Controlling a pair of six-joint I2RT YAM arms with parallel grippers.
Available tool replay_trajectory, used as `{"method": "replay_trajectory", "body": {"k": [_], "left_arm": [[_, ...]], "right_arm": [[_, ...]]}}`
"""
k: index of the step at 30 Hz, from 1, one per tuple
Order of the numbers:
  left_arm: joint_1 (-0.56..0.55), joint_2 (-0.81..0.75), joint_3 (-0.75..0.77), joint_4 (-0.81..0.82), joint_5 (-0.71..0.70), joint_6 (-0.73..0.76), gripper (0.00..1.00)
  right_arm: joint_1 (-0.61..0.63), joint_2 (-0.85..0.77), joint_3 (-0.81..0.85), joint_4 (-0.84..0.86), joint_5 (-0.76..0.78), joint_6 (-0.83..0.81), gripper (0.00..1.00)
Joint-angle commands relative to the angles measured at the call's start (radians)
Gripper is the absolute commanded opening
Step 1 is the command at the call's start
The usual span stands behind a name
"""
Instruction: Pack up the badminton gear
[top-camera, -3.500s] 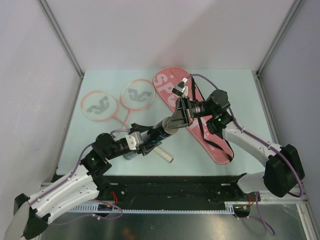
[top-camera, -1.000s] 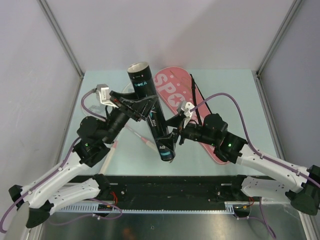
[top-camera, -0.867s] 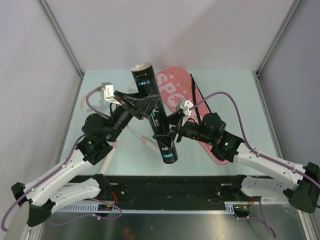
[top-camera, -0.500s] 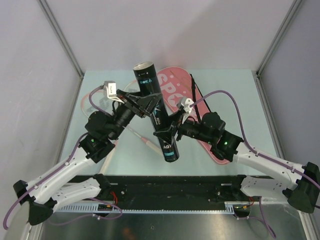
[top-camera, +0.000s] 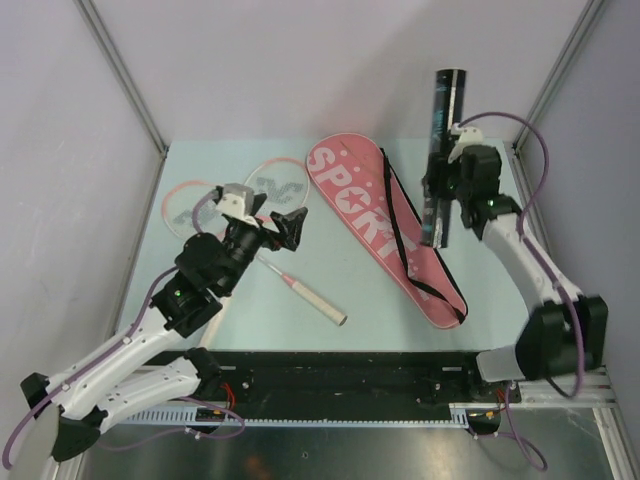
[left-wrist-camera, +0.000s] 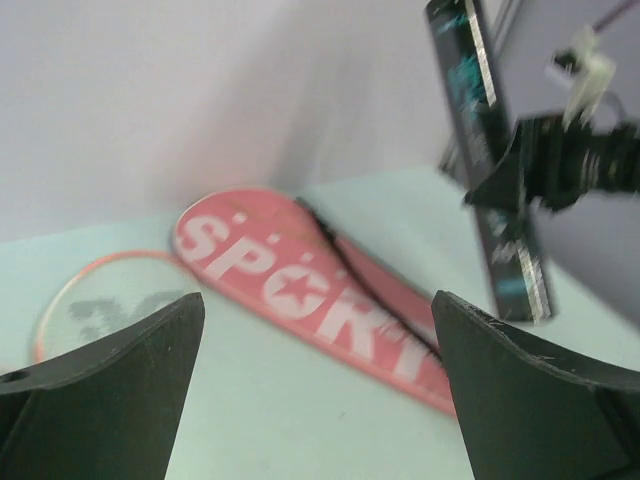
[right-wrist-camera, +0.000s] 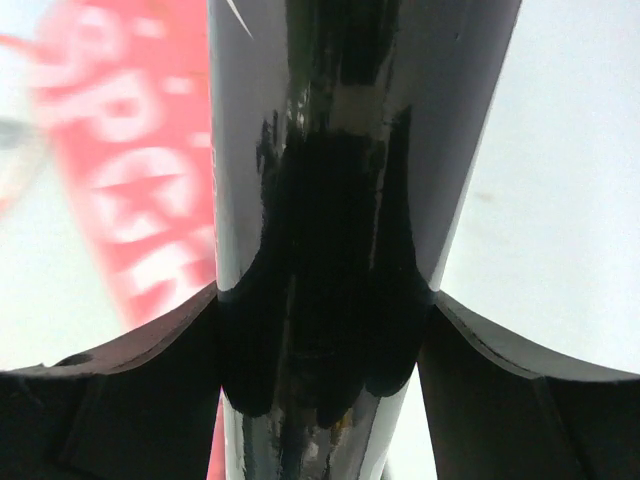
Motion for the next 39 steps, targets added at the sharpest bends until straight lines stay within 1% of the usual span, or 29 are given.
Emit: {"method": "replay_trajectory", "body": {"k": [1, 3, 4, 5, 6, 7, 8, 10, 11, 12, 16, 19, 21, 24, 28, 35, 39], "left_arm": [[-0.001, -0.01, -0.015, -0.113, -0.046, 0.211, 1.0], [-0.001, -0.032, -0.024, -0.112, -0.042, 0.242, 1.0], [-0.001, -0.041, -0.028, -0.11, -0.033, 0.251, 1.0], [-0.001, -0.05, -0.044, -0.109, -0.028, 0.26, 1.0], [-0.002, -0.058, -0.054, -0.107, -0.028, 0.27, 1.0], [-0.002, -0.077, -0.068, -0.098, -0.025, 0.27, 1.0], [-0.002, -0.084, -0.099, -0.086, -0.023, 0.27, 1.0], [-0.005, -0.096, -0.123, -0.063, -0.022, 0.277, 1.0], [-0.007, -0.096, -0.124, -0.063, -0.026, 0.274, 1.0], [-0.01, -0.095, -0.122, -0.063, -0.023, 0.282, 1.0], [-0.051, -0.085, -0.125, -0.06, -0.039, 0.311, 1.0], [-0.08, -0.068, -0.128, -0.058, -0.037, 0.331, 1.0], [-0.088, -0.059, -0.128, -0.057, -0.034, 0.336, 1.0], [-0.088, -0.055, -0.134, -0.052, -0.034, 0.343, 1.0], [-0.088, -0.047, -0.134, -0.05, -0.033, 0.343, 1.0], [-0.088, -0.041, -0.136, -0.05, -0.037, 0.353, 1.0], [-0.088, -0.041, -0.136, -0.05, -0.033, 0.351, 1.0]], "right_arm": [[-0.137, 0.19, 0.176, -0.109, 0.224, -0.229, 0.32], [-0.161, 0.314, 0.218, -0.089, 0.312, -0.295, 0.32], [-0.195, 0.352, 0.281, -0.089, 0.319, -0.34, 0.32], [-0.21, 0.436, 0.316, -0.112, 0.312, -0.354, 0.33], [-0.213, 0.478, 0.362, -0.132, 0.302, -0.371, 0.32], [-0.244, 0.515, 0.396, -0.146, 0.31, -0.389, 0.31], [-0.246, 0.556, 0.466, -0.186, 0.327, -0.435, 0.31], [-0.252, 0.655, 0.523, -0.213, 0.362, -0.469, 0.31], [-0.255, 0.687, 0.589, -0.258, 0.365, -0.475, 0.31], [-0.261, 0.74, 0.612, -0.272, 0.362, -0.473, 0.31], [-0.282, 0.845, 0.723, -0.315, 0.331, -0.467, 0.34], [-0.295, 0.914, 0.809, -0.381, 0.304, -0.454, 0.34], [-0.296, 0.931, 0.818, -0.381, 0.319, -0.451, 0.36], [-0.315, 0.956, 0.815, -0.381, 0.272, -0.432, 0.4], [-0.33, 0.992, 0.838, -0.404, 0.241, -0.394, 0.51], [-0.336, 1.009, 0.847, -0.355, 0.227, -0.384, 0.59], [-0.336, 1.023, 0.866, -0.353, 0.213, -0.385, 0.65]]}}
